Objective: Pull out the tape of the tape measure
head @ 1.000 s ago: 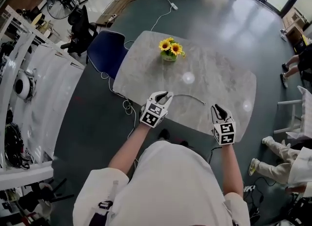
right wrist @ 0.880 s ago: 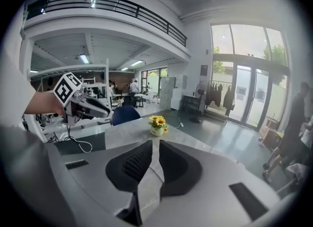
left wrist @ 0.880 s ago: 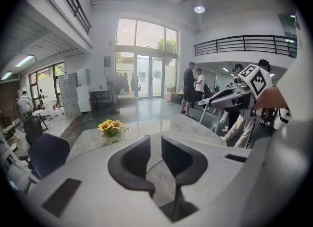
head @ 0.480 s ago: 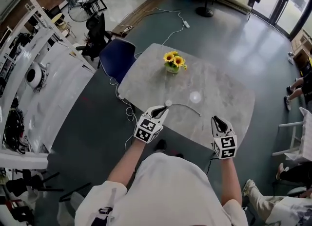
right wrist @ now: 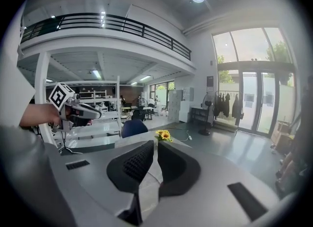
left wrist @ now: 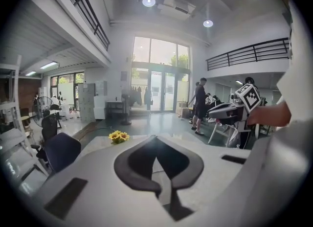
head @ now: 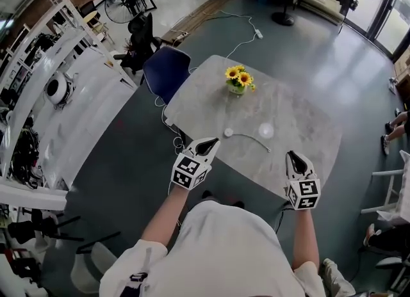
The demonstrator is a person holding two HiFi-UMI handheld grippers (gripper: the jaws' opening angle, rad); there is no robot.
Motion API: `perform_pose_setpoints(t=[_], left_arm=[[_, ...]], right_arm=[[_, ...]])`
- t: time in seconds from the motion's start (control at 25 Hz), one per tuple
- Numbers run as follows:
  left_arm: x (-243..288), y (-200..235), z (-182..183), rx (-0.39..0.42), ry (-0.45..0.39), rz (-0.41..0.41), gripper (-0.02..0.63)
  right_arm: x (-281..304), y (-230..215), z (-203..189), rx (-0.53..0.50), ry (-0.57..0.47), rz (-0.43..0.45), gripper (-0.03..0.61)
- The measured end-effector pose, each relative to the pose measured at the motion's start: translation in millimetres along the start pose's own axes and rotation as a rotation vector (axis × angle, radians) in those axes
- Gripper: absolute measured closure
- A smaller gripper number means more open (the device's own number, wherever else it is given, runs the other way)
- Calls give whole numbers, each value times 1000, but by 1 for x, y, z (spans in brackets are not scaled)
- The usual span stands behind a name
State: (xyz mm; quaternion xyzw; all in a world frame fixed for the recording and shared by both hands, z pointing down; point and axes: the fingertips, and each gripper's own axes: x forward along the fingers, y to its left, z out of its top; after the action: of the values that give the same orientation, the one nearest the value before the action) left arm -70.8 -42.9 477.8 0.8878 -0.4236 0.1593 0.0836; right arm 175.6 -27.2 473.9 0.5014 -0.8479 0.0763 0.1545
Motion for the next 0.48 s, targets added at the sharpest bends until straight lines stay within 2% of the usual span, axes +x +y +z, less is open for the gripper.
perform_pose_setpoints(t=[0.48], left_arm=[[-19, 24, 9, 9, -43, -44, 606]], right_arm=[[6, 29, 21, 4, -47, -29, 532]])
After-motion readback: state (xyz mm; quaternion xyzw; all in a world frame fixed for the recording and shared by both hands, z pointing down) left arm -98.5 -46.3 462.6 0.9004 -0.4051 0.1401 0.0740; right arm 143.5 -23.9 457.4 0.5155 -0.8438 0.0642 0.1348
